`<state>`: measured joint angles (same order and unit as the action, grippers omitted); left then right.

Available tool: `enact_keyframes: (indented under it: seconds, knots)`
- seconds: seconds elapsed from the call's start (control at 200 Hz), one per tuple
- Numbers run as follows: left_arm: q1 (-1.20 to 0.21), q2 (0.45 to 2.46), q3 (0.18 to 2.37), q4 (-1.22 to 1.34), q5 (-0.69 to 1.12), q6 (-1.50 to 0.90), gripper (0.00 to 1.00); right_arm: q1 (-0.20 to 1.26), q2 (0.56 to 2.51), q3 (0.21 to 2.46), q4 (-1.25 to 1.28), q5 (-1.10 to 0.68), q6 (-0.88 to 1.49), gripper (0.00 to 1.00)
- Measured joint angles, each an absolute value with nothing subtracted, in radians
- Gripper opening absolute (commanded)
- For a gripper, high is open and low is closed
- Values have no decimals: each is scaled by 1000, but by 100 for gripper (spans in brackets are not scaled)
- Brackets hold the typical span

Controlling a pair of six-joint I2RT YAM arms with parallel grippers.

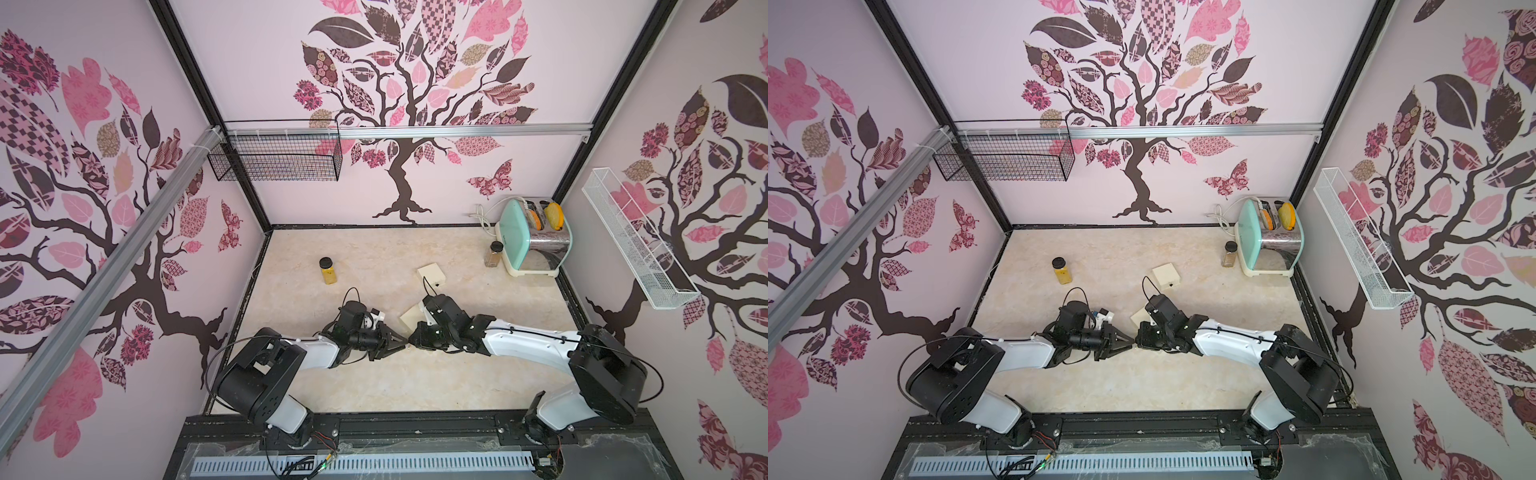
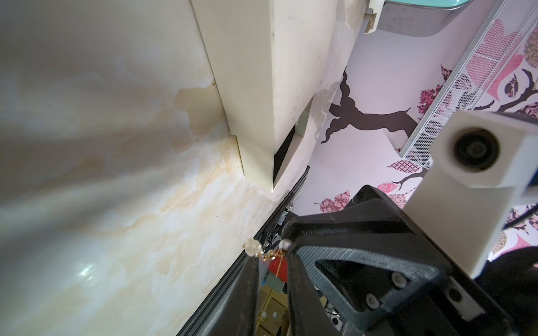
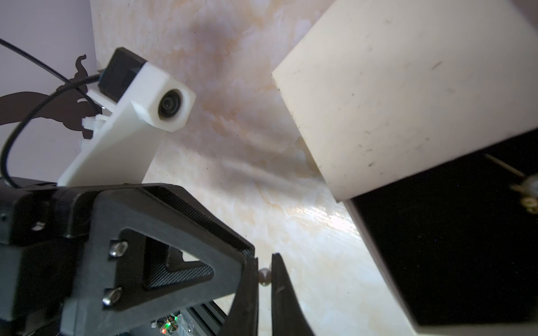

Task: Place the earrings into the drawer-style jewelry box
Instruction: Pick up the earring from the center of the board.

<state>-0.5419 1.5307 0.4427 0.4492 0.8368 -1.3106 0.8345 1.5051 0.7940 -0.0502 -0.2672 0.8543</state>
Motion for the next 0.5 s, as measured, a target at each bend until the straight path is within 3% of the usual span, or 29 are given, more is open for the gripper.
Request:
enact_keyframes:
  seconds: [0.345, 0.5]
  knots:
    - [-542, 1530, 443, 452, 839, -1309, 0, 834, 1523, 794, -29, -292, 876, 10]
    - [-542, 1529, 443, 447, 839, -1309, 0, 829, 1529, 792, -17, -306, 896, 11]
